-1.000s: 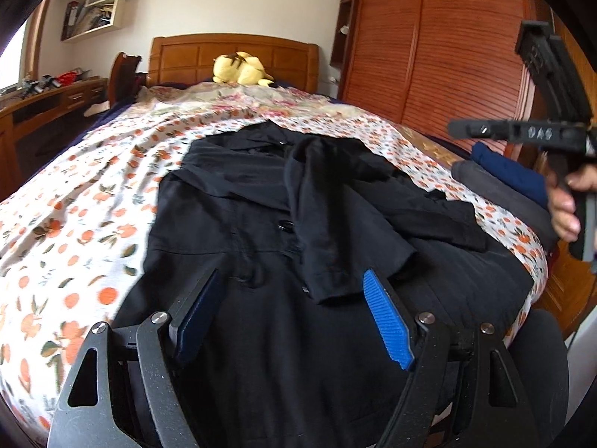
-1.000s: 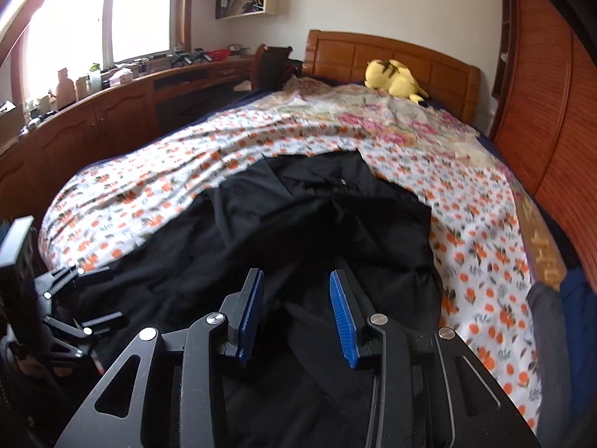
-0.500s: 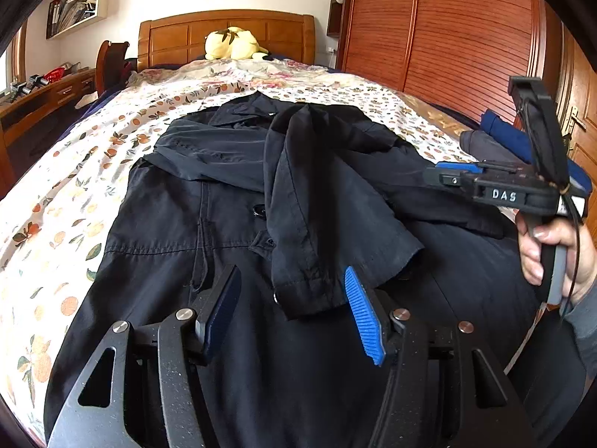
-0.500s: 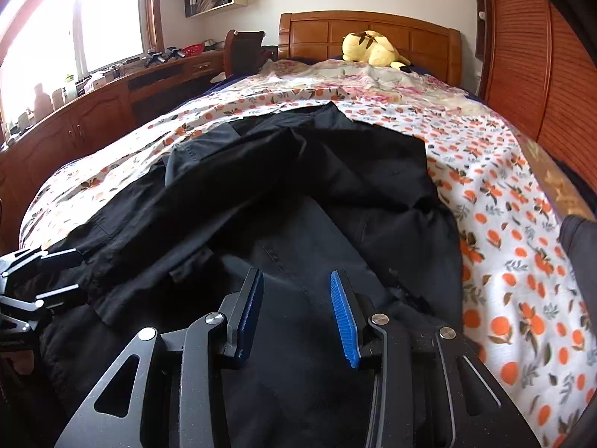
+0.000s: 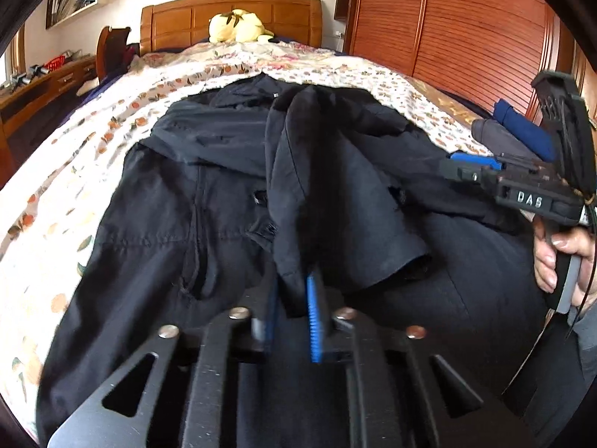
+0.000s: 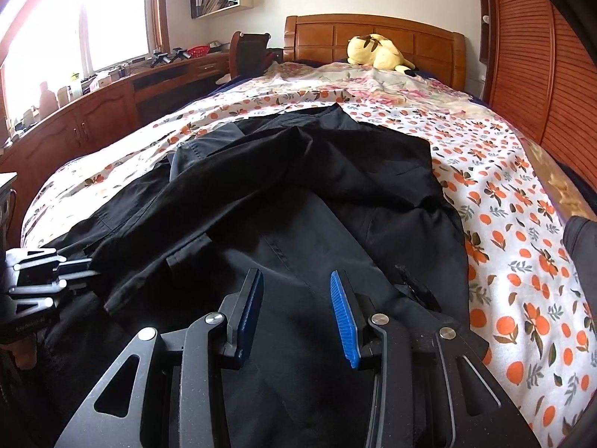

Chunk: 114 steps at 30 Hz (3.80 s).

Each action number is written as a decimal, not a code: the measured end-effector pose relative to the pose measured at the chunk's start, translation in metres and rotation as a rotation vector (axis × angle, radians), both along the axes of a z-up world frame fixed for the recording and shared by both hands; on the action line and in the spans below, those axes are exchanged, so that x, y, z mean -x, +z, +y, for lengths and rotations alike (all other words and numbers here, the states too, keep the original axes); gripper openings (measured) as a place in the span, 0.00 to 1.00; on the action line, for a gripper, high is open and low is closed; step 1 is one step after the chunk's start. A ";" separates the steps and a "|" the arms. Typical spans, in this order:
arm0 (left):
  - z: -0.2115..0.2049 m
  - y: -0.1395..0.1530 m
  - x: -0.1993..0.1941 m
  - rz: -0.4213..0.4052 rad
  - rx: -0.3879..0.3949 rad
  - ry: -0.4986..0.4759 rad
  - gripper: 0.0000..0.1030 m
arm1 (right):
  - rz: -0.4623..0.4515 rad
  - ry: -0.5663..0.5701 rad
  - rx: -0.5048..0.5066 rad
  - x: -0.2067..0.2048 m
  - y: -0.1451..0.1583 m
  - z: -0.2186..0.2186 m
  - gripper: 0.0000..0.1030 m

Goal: Fold large clothes

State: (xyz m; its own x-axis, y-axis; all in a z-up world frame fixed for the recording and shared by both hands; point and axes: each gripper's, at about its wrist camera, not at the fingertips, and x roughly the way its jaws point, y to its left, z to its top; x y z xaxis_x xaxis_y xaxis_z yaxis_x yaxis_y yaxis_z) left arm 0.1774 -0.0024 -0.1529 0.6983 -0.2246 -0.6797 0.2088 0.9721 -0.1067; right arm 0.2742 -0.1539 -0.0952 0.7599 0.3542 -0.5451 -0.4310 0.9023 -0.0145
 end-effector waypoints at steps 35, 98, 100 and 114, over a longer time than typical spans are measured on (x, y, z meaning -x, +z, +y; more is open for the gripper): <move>0.050 0.054 0.009 -0.096 -0.041 -0.007 0.44 | -0.024 -0.012 0.024 0.017 0.007 -0.005 0.38; 0.110 0.039 0.049 -0.114 -0.034 0.103 0.76 | 0.120 -0.121 0.071 -0.160 0.036 -0.001 0.38; 0.111 0.039 0.048 -0.115 -0.034 0.103 0.76 | 0.159 -0.091 0.044 -0.169 0.032 0.004 0.38; 0.111 0.038 0.043 -0.116 -0.020 0.093 0.76 | 0.166 -0.138 0.094 -0.178 0.015 0.000 0.38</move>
State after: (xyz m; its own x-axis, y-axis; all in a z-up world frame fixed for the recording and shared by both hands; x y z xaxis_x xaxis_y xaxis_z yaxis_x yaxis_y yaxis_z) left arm 0.1345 0.1087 -0.1145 0.7893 -0.1431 -0.5971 0.1280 0.9894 -0.0679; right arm 0.4521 -0.1543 -0.0798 0.6946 0.1950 -0.6925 -0.3074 0.9507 -0.0407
